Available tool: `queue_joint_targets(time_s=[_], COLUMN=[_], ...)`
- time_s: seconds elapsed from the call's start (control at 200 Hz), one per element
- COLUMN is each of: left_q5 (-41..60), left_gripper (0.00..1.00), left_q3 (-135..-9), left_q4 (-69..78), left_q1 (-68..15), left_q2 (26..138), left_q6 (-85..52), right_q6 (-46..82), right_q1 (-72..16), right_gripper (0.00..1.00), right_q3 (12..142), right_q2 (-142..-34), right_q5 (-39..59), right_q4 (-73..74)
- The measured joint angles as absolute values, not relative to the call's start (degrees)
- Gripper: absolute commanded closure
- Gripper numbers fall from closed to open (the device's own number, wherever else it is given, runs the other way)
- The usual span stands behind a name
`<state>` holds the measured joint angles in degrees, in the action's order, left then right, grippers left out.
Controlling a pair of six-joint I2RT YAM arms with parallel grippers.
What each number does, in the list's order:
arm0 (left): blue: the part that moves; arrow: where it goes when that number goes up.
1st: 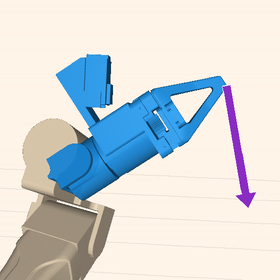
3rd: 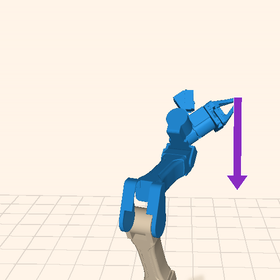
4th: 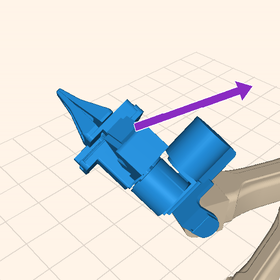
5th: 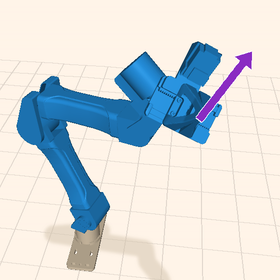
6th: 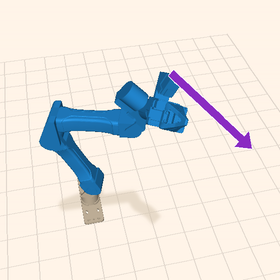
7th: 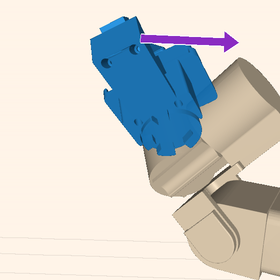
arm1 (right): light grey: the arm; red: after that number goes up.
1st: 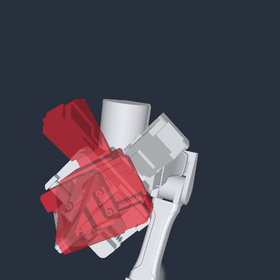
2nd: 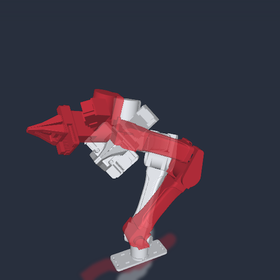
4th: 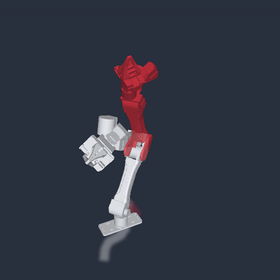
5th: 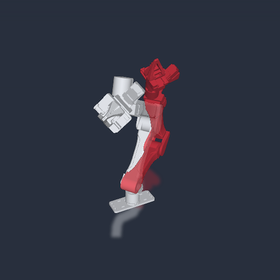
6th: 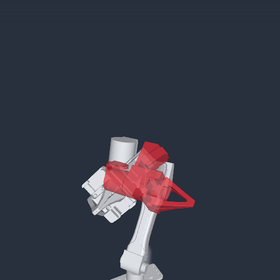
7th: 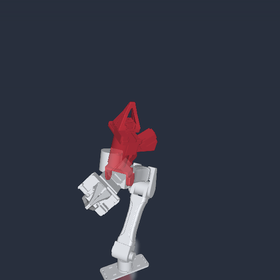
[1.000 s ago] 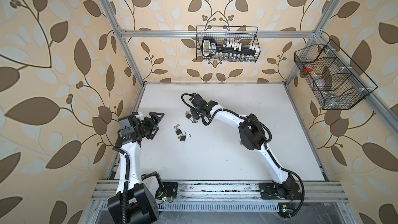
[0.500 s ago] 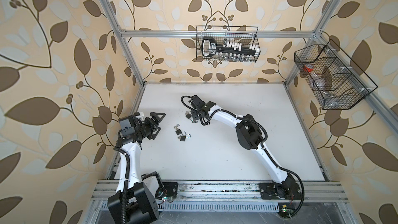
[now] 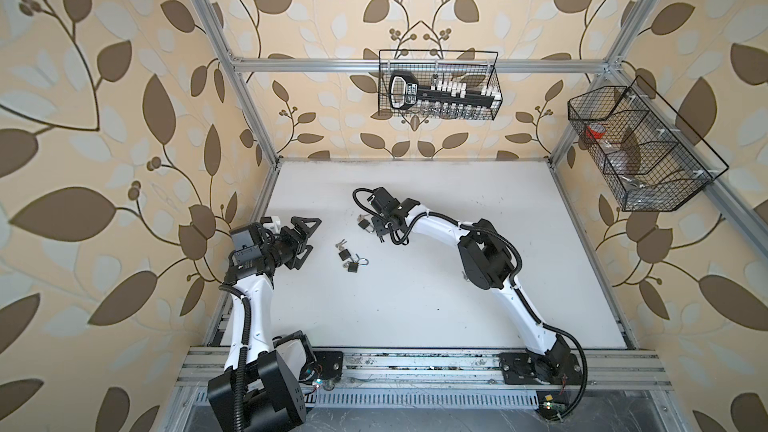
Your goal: Lock with the key
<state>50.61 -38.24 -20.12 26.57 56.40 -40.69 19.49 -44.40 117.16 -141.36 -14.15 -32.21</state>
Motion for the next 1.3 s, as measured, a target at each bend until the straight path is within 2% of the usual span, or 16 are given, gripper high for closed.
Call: queue_joint_targets(time_s=[0.96, 1.065, 1.23, 1.3], left_q5=[50.3, 48.5, 44.0, 42.9], left_gripper=[0.01, 0.01, 0.01, 0.01], left_q3=[-38.2, -39.4, -44.7, -46.2], left_q4=[-20.3, -21.7, -22.6, -21.5], left_q1=[23.6, 19.8, 10.7, 7.1], left_q2=[55.2, 55.2, 55.2, 55.2], left_q6=[-40.5, -39.9, -38.5, -38.1], right_q6=[16.0, 15.0, 13.8, 13.3], right_q1=[-44.1, -44.1, -44.1, -44.1], right_gripper=[0.75, 0.81, 0.88, 0.97], right_q3=[112.0, 104.2, 86.3, 79.8], right_q2=[-138.2, -133.0, -116.7, -109.0], right_q5=[-8.8, -7.8, -6.5, -6.1], right_q4=[-30.1, -28.6, -23.2, -20.2])
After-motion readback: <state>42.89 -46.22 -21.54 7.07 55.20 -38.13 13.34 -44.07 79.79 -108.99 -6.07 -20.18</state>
